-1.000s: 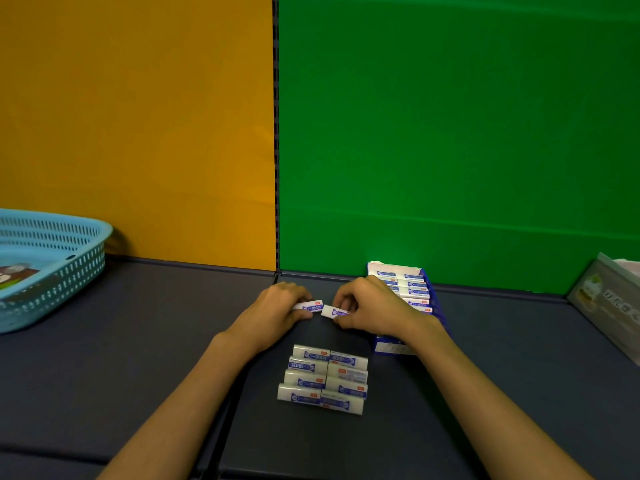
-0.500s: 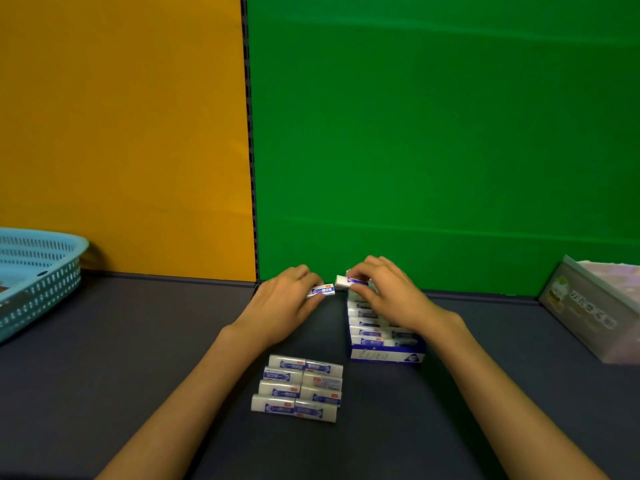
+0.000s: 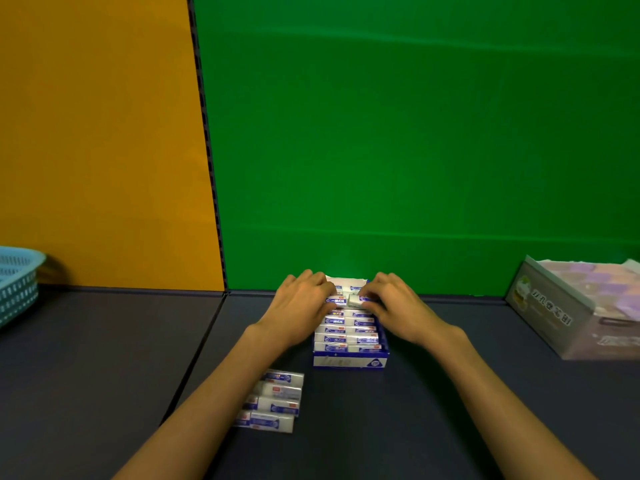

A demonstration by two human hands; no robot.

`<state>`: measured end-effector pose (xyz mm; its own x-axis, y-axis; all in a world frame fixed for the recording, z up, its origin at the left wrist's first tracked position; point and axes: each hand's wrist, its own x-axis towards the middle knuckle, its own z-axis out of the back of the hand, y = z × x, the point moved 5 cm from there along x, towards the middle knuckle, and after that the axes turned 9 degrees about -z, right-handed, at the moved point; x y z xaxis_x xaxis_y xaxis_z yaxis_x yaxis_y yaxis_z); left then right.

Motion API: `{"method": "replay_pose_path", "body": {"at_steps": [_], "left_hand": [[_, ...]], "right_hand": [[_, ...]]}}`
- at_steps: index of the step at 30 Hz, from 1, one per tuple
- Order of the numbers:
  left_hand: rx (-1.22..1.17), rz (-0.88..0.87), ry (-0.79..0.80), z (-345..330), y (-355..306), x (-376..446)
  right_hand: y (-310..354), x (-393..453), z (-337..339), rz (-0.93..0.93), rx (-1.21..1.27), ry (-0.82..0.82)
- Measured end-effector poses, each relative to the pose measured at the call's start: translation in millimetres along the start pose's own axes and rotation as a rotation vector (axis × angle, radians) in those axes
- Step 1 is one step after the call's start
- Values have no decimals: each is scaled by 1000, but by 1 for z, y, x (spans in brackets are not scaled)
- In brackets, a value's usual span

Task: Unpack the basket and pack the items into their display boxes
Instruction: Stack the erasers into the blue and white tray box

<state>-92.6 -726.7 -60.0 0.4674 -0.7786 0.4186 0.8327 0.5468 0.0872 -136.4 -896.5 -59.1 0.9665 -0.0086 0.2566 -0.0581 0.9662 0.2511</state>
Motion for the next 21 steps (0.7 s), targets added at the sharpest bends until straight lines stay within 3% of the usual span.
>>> {"method": "replay_pose_path", "body": {"at_steps": [7, 21], "left_hand": [[27, 27, 77, -14, -3, 2], [-70, 72, 67, -20, -2, 3]], "right_hand": [[2, -1, -11, 39, -15, 14], [7, -4, -11, 50, -19, -22]]}}
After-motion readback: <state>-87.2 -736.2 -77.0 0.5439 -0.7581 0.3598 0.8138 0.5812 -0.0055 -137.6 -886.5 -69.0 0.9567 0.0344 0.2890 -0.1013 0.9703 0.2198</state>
